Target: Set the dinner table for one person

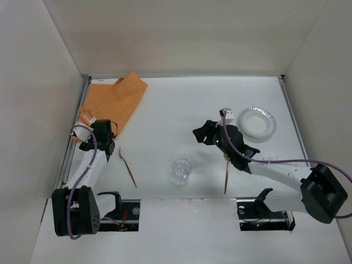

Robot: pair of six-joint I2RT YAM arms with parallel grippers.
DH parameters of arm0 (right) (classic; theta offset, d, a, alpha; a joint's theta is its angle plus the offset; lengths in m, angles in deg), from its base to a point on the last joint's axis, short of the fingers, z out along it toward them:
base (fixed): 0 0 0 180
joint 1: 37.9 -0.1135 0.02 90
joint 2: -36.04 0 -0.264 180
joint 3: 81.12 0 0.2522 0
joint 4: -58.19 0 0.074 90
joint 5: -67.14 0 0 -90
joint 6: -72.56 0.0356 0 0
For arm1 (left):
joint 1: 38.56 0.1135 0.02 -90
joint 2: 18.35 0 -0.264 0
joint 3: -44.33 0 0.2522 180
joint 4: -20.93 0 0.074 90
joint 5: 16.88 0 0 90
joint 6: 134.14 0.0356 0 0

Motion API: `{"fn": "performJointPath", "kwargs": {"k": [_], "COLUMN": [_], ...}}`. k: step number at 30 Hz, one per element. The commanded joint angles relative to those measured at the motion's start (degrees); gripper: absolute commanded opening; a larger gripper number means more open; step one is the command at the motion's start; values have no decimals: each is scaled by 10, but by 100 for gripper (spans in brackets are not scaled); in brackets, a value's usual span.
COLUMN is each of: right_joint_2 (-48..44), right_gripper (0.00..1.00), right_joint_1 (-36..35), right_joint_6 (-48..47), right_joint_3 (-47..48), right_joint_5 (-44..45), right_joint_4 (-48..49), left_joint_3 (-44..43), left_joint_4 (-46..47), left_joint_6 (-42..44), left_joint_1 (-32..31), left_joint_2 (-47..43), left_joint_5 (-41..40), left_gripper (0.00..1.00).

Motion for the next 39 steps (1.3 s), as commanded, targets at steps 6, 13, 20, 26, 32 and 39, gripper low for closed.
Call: {"fn": "performJointPath", "kwargs": {"k": [6, 13, 20, 26, 32, 39], "right_joint_2": [9, 4, -1, 1, 4, -7], "right_gripper": [9, 21, 50, 54, 55, 54], "right_joint_1": [0, 10, 13, 11, 12, 9], "right_joint_6": [2, 10, 11, 4, 6, 3], "right_joint_3": [14, 10, 2, 5, 5, 5], "right_joint_5": [9, 11, 15, 15, 14, 21], "right_joint_4": [10, -3, 9, 10, 11, 12], "left_joint_3": [-84, -213, -443, -559, -637, -713], "left_joint_4": [95, 213, 123, 86, 61, 100], "left_joint_6": [86, 214, 327, 362, 394, 446], "left_joint_1": [-72, -124, -164, -162, -162, -163], "left_joint_2": [110, 263, 479, 595, 676, 742], "left_joint_5": [-86, -24, -13, -12, 1, 1], "left_gripper": [59, 18, 53, 57, 55, 21]}}
